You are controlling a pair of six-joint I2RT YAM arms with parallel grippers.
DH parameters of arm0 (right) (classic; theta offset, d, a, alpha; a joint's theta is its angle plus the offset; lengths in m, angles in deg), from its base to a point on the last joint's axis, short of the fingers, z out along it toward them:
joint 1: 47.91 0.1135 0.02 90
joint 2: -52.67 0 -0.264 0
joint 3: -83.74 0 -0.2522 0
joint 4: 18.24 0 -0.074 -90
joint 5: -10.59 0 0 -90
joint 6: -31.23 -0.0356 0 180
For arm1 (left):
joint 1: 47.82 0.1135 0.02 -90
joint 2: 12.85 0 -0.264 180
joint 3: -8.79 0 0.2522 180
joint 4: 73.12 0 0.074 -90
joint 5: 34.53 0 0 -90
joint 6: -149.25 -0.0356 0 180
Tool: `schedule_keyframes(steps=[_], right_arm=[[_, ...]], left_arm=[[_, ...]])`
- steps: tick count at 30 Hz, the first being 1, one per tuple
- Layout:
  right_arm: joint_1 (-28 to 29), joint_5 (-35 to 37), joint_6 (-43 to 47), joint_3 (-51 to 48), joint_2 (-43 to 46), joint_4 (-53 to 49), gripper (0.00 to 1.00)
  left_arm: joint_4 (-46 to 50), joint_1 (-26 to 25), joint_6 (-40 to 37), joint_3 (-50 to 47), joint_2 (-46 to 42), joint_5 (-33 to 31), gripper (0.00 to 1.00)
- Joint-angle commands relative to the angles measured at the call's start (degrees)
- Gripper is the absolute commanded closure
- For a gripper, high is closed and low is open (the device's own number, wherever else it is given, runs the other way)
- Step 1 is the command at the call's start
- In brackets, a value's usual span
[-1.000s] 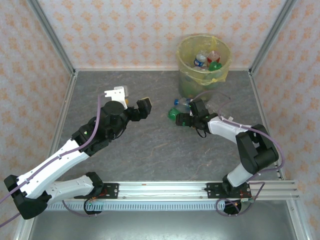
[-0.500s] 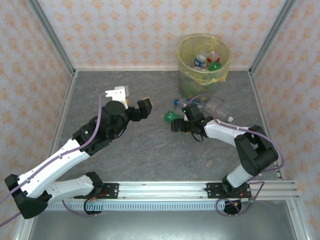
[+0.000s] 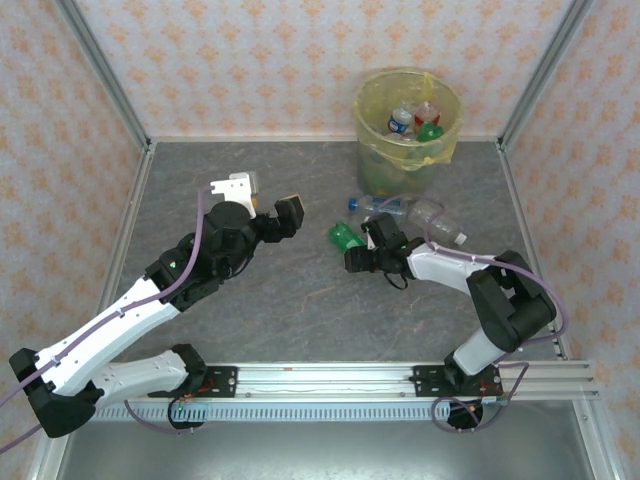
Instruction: Put the plastic bottles in the bin
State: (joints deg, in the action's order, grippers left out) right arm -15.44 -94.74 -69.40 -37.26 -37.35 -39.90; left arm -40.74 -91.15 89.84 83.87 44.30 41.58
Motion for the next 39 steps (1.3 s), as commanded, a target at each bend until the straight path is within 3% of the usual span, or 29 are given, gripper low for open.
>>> schedule_keyframes(steps=[1,14,28,39], right_arm=[[0.7,-0.1,1.0,-0.8,1.3,-1.1,0.29],[0.8,1.1,2.5,-2.1,0.5,-0.1,0.44],[0.8,1.8,3.8,-2.3,3.6,-0.9,0.74],[2.5,3.0,3.7,2.2,9.5,-5.8,0.75]], left_arm=[[-1.3,0.5,-0.1,-0.4,0.0,0.7,0.01],[-1.8,0.5,0.1,-0.6,0.1,1.0,0.01],[-2.2,0.4,0.2,-0.6,0.8,1.5,0.01],[-3.3,0.5,0.7,-0.6,0.9,0.3,0.01]])
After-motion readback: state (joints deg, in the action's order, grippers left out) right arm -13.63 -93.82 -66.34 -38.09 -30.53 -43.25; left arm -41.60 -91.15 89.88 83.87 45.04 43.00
